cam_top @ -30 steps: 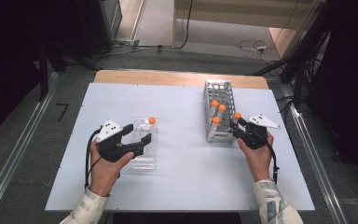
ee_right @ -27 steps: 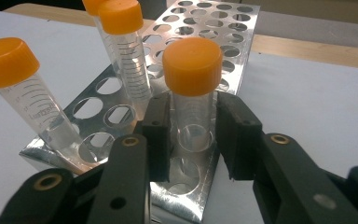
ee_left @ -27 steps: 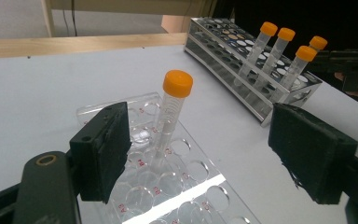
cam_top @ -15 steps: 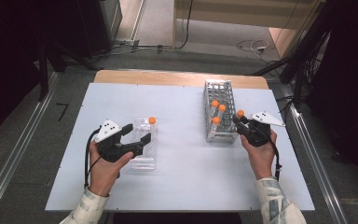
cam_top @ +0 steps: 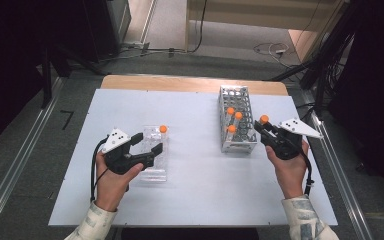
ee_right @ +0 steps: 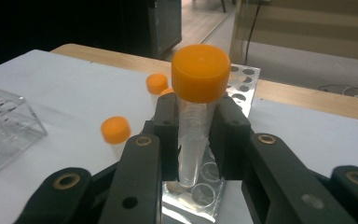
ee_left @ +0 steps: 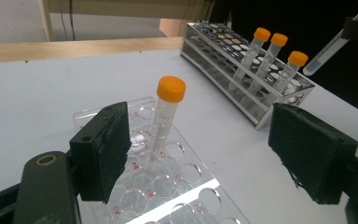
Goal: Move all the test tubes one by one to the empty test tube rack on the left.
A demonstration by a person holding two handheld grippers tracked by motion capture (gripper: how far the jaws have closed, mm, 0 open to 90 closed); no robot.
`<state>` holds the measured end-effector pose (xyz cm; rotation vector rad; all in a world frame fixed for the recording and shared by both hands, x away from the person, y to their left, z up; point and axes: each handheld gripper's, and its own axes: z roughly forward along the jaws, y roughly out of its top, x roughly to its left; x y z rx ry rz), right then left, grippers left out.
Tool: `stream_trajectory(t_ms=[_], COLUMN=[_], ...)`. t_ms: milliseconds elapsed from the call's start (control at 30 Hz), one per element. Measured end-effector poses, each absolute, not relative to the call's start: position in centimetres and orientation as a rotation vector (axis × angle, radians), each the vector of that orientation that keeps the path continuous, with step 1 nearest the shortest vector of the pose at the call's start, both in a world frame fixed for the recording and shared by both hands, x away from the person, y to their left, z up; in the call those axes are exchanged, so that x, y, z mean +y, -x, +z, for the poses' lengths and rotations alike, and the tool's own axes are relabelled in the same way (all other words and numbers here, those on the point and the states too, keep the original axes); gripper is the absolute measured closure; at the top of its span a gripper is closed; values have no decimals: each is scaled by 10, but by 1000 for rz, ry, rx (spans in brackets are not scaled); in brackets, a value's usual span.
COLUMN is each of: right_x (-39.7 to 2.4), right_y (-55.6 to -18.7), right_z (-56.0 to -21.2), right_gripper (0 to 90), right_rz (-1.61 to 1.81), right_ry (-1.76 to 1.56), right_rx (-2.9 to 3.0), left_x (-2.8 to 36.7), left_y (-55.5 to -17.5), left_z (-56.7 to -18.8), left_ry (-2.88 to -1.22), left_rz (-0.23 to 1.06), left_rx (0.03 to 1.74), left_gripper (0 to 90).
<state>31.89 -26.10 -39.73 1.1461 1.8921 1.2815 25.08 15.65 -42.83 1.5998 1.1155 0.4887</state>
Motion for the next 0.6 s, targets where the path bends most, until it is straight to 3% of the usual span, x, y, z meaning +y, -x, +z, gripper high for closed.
stream_trajectory(t_ms=[600], right_x=[-230], right_y=[-278], right_z=[-422], right_gripper=[719], right_rz=[1334], right_ry=[-1056], right_rx=[2073], left_x=[149], left_y=[-246], left_z=[-424], left_ry=[-1602], left_rz=[485], left_rx=[1083], left_gripper=[213])
